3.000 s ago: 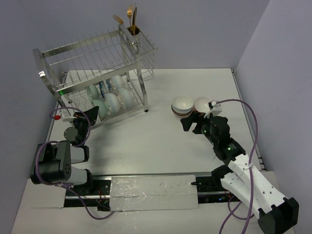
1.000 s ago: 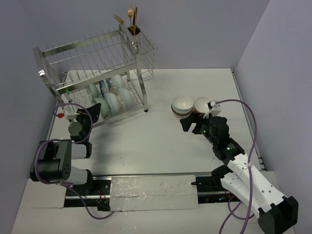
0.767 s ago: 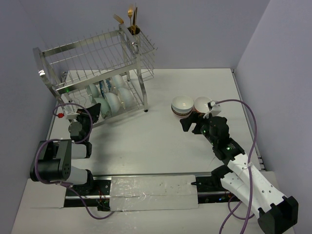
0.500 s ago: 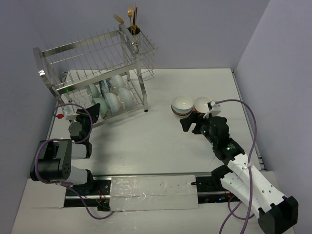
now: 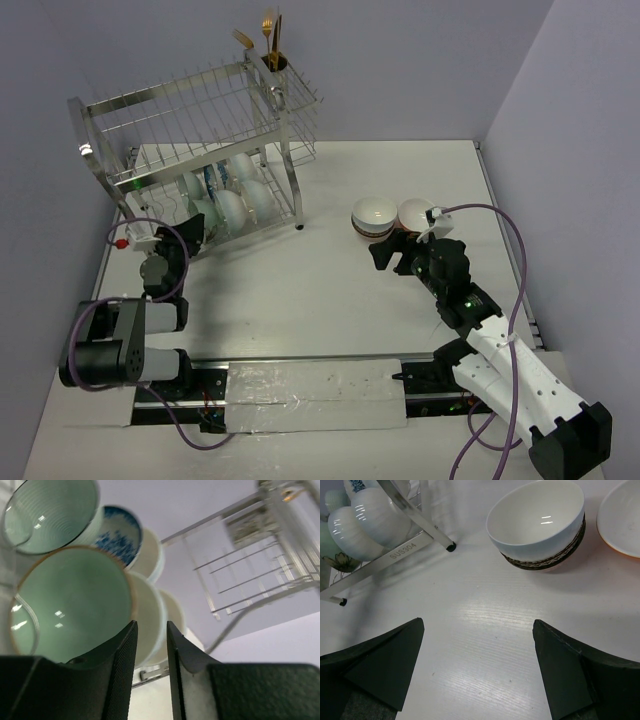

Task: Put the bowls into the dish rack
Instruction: Insert the bowl into the dish rack, then pick up the bowl from the bowl.

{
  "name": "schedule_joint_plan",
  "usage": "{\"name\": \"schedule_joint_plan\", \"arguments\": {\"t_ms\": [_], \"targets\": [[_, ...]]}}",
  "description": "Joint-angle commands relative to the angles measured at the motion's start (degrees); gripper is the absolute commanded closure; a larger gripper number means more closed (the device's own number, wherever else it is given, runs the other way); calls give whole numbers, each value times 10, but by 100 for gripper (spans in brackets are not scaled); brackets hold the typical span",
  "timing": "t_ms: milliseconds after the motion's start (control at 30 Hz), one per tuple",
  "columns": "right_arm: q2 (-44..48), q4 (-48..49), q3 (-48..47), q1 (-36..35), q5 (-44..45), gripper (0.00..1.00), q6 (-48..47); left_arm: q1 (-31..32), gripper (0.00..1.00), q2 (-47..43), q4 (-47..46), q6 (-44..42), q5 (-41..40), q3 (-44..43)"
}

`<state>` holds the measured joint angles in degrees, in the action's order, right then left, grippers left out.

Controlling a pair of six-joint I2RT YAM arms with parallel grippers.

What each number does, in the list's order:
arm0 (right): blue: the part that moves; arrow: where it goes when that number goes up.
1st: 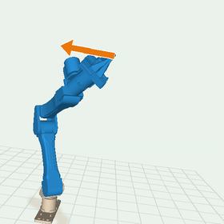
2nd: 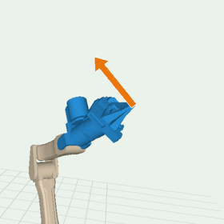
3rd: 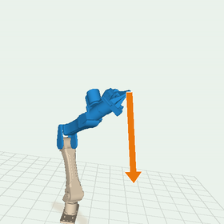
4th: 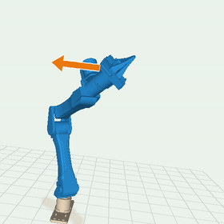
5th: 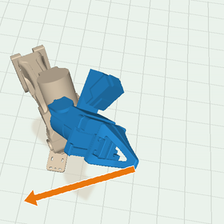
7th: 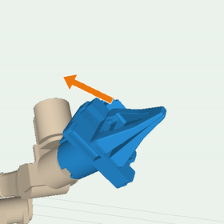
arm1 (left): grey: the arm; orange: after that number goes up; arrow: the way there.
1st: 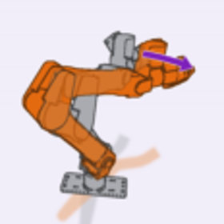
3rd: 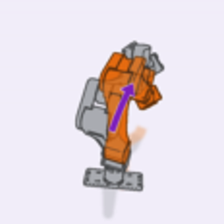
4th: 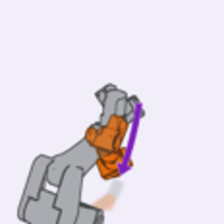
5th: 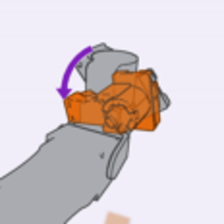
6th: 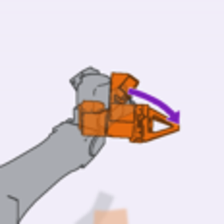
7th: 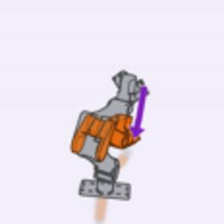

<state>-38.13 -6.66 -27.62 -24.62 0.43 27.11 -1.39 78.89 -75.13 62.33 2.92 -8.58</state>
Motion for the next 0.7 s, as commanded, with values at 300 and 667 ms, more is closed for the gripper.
{"name": "schedule_joint_plan", "arguments": {"t_ms": [300,667], "targets": [[-1,20,-1,-3,1,3,-10,2,42,-179,-11,-38,-27,8],[-4,-9,-20,-3,64,2,2,3,13,-436,472,-72,-16,-78]]}}
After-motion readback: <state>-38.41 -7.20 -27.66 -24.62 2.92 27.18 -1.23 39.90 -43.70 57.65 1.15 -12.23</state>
